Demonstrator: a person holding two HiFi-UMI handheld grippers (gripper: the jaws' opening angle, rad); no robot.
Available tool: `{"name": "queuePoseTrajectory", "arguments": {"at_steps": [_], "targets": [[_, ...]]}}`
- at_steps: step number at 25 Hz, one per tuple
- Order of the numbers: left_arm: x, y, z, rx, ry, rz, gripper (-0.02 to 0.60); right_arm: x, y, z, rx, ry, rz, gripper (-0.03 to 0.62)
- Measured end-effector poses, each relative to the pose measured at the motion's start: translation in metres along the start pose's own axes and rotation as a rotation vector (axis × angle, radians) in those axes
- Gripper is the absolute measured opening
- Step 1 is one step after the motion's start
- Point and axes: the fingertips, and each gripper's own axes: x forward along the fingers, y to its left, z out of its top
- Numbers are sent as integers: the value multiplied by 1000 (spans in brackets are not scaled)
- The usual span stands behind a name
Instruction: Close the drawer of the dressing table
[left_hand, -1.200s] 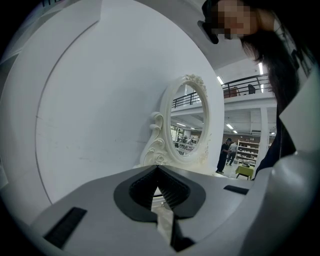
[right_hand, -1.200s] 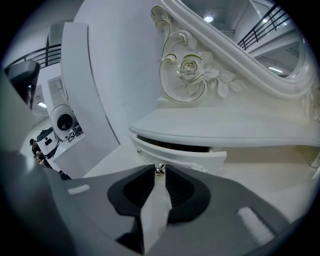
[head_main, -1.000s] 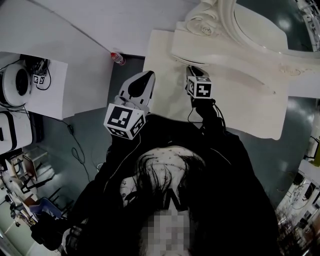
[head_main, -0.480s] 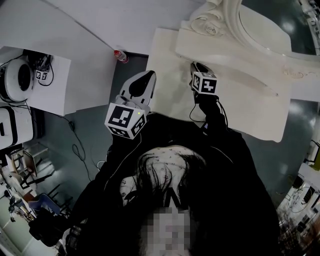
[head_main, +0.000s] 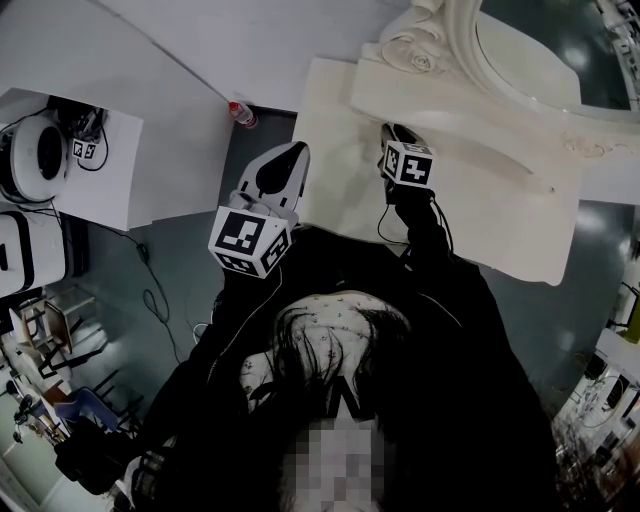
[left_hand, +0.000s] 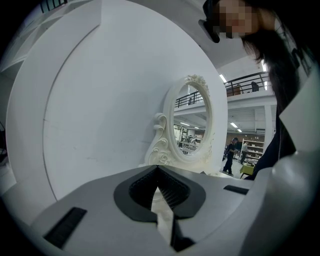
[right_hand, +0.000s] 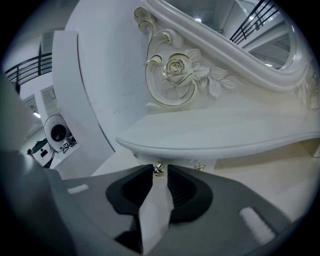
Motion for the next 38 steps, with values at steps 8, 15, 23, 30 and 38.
{"name": "queuePoseTrajectory", "arguments": {"at_steps": [8,15,23,30,38], "targets": [[-8,1,0,7,-4,6,0,-14,5,-18,27,52,-14,100],[-15,4,-3,0,-6,7,0,-38,34,-30,40,24,70,100],[-20,1,-10,-8,1,-32,0,-88,75,-11,54,-75,183,79],[-21,-6,-28,-28,28,-112,0,-138,114,8,42,-176,260,29],[-13,-33,-64,-28,118,-249,0,-185,131,-10,91,-233,235,29]]}}
